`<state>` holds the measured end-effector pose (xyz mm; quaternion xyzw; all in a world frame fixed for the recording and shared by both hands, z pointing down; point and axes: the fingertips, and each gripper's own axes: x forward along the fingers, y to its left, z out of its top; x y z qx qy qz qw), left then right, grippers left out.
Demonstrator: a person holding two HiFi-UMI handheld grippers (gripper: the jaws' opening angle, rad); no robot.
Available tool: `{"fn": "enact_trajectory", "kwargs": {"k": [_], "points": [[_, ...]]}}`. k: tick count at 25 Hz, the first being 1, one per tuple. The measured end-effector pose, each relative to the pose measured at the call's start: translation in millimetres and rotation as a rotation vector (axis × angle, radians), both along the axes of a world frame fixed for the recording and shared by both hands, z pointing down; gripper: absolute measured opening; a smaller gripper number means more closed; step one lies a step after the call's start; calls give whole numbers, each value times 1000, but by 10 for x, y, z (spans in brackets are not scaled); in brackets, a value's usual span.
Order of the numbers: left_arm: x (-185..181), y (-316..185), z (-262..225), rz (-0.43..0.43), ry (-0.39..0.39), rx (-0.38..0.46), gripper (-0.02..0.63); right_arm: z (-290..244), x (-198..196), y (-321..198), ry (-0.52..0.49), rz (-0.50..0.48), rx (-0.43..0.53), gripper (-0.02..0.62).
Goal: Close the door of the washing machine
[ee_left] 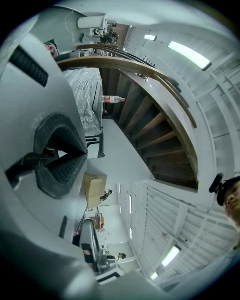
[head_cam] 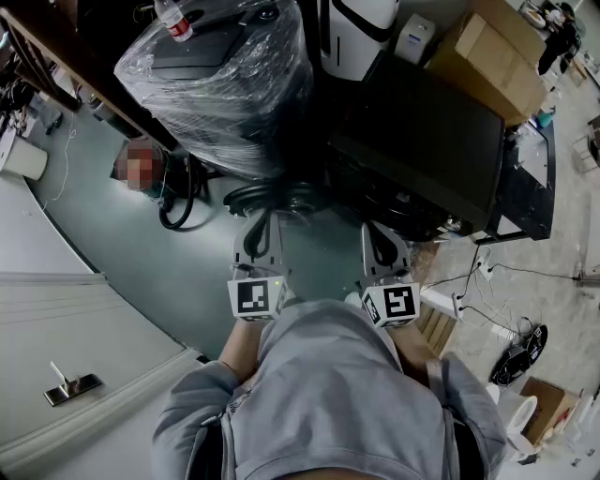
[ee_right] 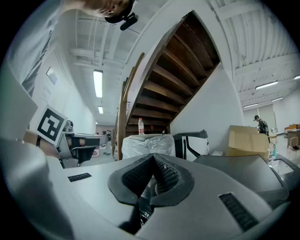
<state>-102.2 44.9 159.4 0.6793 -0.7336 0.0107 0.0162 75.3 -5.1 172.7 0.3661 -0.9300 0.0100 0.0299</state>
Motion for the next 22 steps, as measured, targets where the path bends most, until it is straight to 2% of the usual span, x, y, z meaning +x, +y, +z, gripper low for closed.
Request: {"fn": "enact_trajectory", "kwargs": {"k": [15,22], "points": [[-155,102,68,-30,22,-7,-2,60,-117,67,25,-12,-9,-2],[-390,216,144,-70,32,-15,-2,167,-344,68,54,-48,-30,-2]]}}
